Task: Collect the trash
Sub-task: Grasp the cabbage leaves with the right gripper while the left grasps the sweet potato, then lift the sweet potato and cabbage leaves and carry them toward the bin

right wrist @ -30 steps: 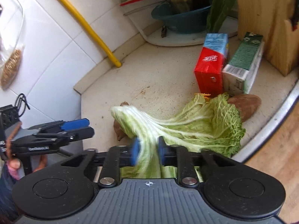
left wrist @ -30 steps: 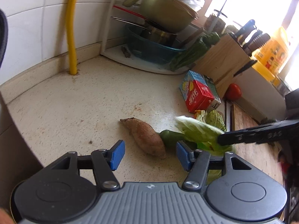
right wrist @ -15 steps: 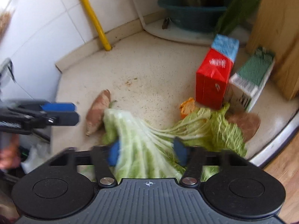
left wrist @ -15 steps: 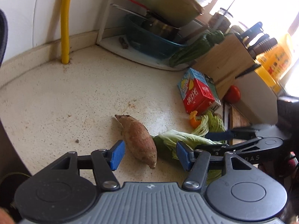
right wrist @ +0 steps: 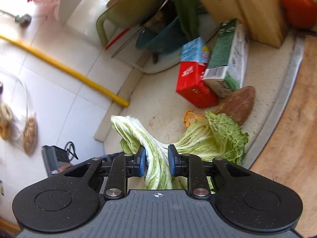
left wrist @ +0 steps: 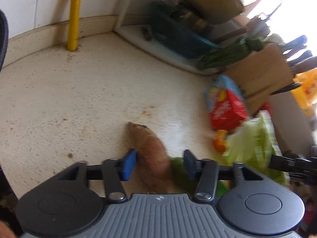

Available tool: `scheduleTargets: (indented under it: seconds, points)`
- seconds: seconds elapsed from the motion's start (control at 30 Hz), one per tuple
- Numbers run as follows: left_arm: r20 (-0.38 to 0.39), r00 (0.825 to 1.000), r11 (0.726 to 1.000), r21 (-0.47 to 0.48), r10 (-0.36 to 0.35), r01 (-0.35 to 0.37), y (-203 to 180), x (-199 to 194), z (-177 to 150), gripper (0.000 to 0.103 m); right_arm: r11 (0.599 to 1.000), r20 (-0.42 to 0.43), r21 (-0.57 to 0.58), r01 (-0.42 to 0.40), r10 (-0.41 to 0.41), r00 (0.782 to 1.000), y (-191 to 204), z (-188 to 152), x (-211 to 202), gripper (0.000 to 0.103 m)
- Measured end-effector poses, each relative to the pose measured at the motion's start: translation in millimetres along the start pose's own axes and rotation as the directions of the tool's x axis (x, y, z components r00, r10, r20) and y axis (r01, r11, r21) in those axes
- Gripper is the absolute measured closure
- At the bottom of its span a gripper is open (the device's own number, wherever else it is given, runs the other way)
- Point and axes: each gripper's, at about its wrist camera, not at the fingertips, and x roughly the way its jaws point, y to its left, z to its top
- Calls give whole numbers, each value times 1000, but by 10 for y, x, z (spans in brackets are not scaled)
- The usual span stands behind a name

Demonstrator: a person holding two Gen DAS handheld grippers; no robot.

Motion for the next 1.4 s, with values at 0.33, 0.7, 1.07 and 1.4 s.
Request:
scheduleTargets:
  seconds: [0.33, 0.7, 1.07, 1.4]
  points:
    - [-25, 998, 995, 85, 51, -49, -69, 47, 13, 64, 999, -9, -45, 16, -16, 1000, 44, -25, 157, 73]
    - [-4, 998, 995, 83, 55, -54, -103, 55, -6, 70, 999, 107, 41, -17, 12, 994, -49, 63, -162, 80]
    - [119, 992, 999, 0, -39, 39, 17, -324, 126, 70, 996, 262, 43, -76, 62, 963, 99, 188, -537, 82]
    - [174, 976, 991, 6, -132, 133, -45, -566, 177, 70, 989, 354, -35, -146, 149, 923, 440, 245, -863, 82]
